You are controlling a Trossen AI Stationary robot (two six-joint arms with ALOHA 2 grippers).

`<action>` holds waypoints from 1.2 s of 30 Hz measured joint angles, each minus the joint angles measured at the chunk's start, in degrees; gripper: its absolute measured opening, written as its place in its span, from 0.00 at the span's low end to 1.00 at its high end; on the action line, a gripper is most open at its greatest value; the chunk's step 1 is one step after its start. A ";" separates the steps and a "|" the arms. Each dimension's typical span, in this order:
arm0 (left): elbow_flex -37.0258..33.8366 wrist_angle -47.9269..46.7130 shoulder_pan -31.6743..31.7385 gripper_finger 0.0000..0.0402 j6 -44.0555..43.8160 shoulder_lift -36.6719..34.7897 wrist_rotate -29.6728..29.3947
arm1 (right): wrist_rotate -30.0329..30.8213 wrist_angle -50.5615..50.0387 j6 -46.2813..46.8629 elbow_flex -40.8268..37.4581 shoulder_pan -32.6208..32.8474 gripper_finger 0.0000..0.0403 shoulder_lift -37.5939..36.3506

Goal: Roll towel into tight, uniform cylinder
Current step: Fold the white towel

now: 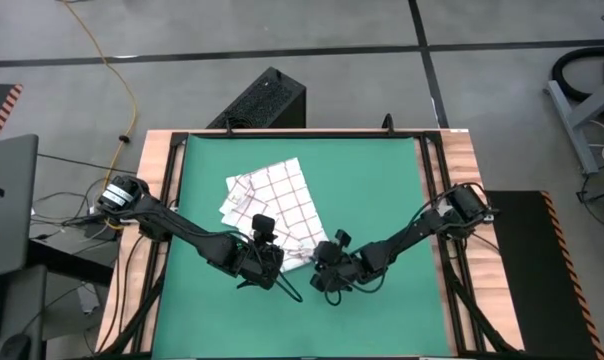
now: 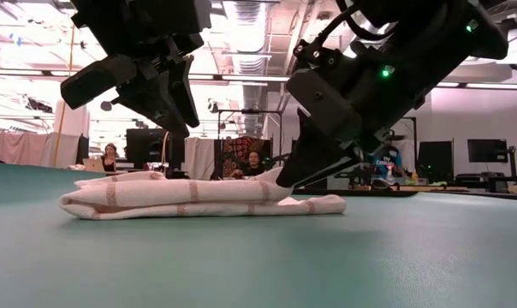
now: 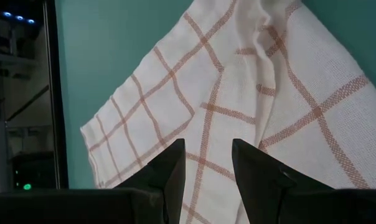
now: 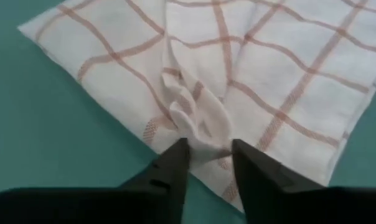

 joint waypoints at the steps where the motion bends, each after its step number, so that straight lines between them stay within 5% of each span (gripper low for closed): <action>1: 0.00 0.00 0.00 0.30 -0.04 0.00 0.00 | -0.03 0.66 -0.59 0.00 0.00 0.27 0.00; 6: 0.00 0.15 0.00 0.30 -1.91 0.00 0.04 | -2.86 1.38 -1.79 0.00 -0.18 0.04 0.02; 12: -0.02 4.31 -3.62 0.26 -3.95 0.00 3.82 | -1.59 2.61 -2.91 0.00 -0.81 0.01 0.02; 17: -2.10 6.28 -9.91 0.14 -13.97 0.00 0.86 | -1.41 4.77 -7.67 0.00 -2.06 0.01 0.02; 21: -8.47 18.89 -14.68 0.04 -20.75 0.00 -4.36 | -0.40 4.45 -9.66 0.00 -3.05 0.00 0.02; 26: -14.19 36.23 -16.06 0.00 -18.68 0.02 -3.06 | 3.20 5.10 -13.52 0.00 -4.20 0.00 -0.62; 36: -14.73 32.53 -15.71 0.00 -24.91 1.85 -1.44 | 6.54 10.96 -18.32 0.00 -4.94 0.00 -2.41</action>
